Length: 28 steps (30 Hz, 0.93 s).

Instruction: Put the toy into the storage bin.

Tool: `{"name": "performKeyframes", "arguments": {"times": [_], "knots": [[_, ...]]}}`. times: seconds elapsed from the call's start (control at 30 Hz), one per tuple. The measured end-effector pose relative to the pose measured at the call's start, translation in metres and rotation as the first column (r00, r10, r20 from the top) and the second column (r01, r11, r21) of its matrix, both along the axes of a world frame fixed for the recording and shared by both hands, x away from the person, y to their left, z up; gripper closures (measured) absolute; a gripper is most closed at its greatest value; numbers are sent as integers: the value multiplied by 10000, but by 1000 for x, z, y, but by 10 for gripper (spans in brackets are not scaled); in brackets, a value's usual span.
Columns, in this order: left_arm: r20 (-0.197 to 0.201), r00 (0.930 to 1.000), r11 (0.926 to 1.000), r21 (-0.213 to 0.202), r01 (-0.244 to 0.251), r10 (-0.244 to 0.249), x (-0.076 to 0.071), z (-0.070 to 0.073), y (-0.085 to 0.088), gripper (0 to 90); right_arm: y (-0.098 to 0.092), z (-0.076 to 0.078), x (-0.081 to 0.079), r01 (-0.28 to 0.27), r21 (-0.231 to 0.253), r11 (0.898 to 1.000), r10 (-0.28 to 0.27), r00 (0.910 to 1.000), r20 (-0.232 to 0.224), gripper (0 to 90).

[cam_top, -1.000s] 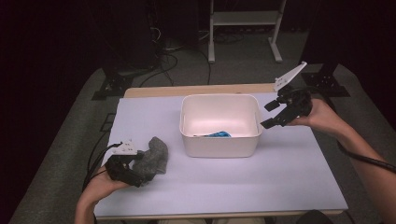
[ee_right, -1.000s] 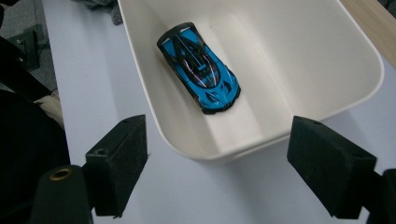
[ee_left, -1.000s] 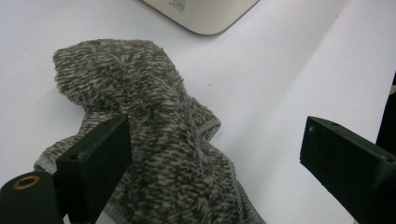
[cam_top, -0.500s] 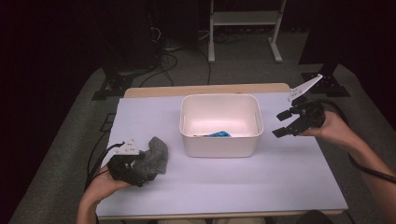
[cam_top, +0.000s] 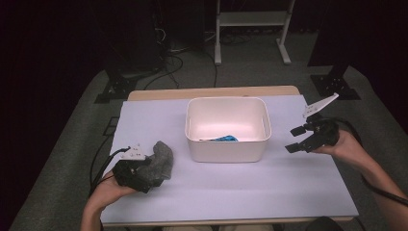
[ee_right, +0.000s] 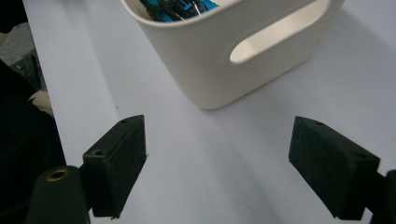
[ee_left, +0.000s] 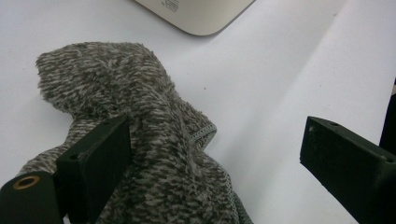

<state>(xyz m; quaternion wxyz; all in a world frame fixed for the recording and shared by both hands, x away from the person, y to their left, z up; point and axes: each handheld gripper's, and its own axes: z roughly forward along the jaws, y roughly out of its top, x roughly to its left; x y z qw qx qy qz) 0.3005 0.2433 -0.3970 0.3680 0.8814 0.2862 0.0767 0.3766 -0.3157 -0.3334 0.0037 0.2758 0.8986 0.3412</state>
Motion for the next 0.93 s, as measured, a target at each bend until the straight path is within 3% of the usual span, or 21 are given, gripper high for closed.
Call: {"name": "performKeyframes", "arguments": {"times": [0.27, 0.7, 0.93], "knots": [[-7, 10000, 10000, -42, -43, 43, 0, -1, 0, 82, -8, -24, -9, 238, -72, 9997, -239, 9995, -229, 178], [80, 9999, 9999, -124, -61, 62, -3, 1, -2, 75, -19, -61, -31, 674, 227, 9975, -656, 9952, -728, 178], [184, 9998, 10000, -29, -48, 49, -1, 1, -4, 75, -27, -71, -41, 1116, 576, 9921, -1084, 9926, -556, 164]]}}
